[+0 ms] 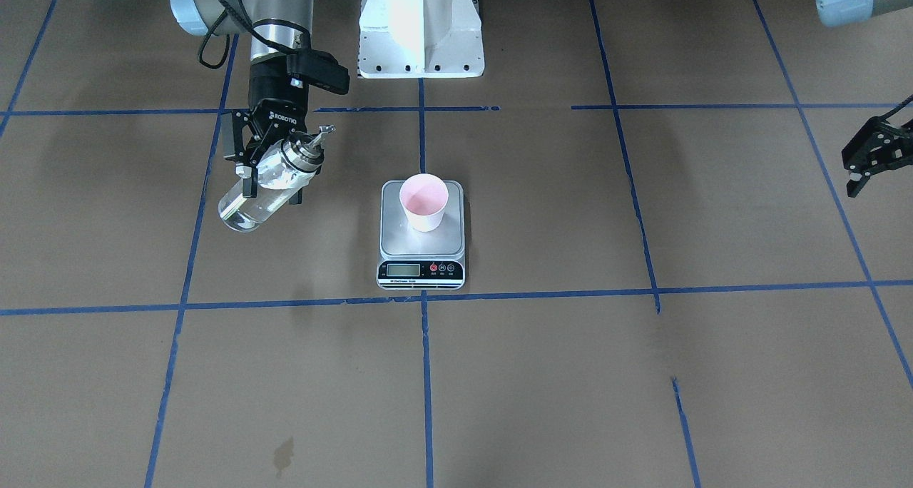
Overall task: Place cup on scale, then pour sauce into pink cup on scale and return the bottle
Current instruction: 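Lift the bottle with the right gripper and carry it toward the pink cup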
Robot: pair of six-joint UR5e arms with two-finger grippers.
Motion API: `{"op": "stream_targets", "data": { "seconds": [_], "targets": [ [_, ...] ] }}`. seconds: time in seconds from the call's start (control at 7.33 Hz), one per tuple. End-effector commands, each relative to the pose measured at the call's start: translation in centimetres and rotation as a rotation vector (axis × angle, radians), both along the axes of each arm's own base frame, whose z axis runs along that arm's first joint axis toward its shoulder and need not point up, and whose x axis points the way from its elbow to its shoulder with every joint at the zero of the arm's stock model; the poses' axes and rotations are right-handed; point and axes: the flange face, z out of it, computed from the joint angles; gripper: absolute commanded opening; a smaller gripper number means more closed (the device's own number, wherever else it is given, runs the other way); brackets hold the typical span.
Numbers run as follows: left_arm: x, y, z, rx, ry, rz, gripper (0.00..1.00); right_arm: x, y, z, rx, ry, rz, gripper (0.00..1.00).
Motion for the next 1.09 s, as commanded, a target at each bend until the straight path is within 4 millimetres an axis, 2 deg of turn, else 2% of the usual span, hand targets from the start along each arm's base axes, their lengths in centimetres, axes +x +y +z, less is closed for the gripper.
{"op": "stream_targets", "data": {
  "seconds": [0.0, 0.27, 0.41, 0.68, 0.82, 0.95],
  "targets": [
    [-3.0, 1.2, 5.8, 0.075, -0.018, 0.024, 1.0, -2.6, 0.7, 1.2, 0.029, 0.084, 0.018, 0.0],
    [-4.7, -0.5, 11.0, 0.115, -0.047, 0.041, 1.0, -4.1, 1.3, 2.2, 0.048, 0.127, 0.034, 0.0],
    [-5.3, -0.9, 12.2, 0.139, -0.055, 0.046, 1.0, -5.8, 0.7, 2.4, 0.063, 0.156, 0.063, 0.0],
    [-8.3, -1.1, 12.6, 0.205, -0.091, 0.075, 1.0, -8.5, 0.0, 3.7, 0.098, 0.232, 0.117, 0.0],
    [-8.6, -1.1, 12.8, 0.231, -0.112, 0.116, 1.0, -9.3, -0.2, 3.4, 0.111, 0.265, 0.121, 0.0],
    [-8.6, -1.2, 13.5, 0.236, -0.12, 0.136, 1.0, -9.2, -0.2, 3.1, 0.128, 0.326, 0.122, 0.0]
  ]
}}
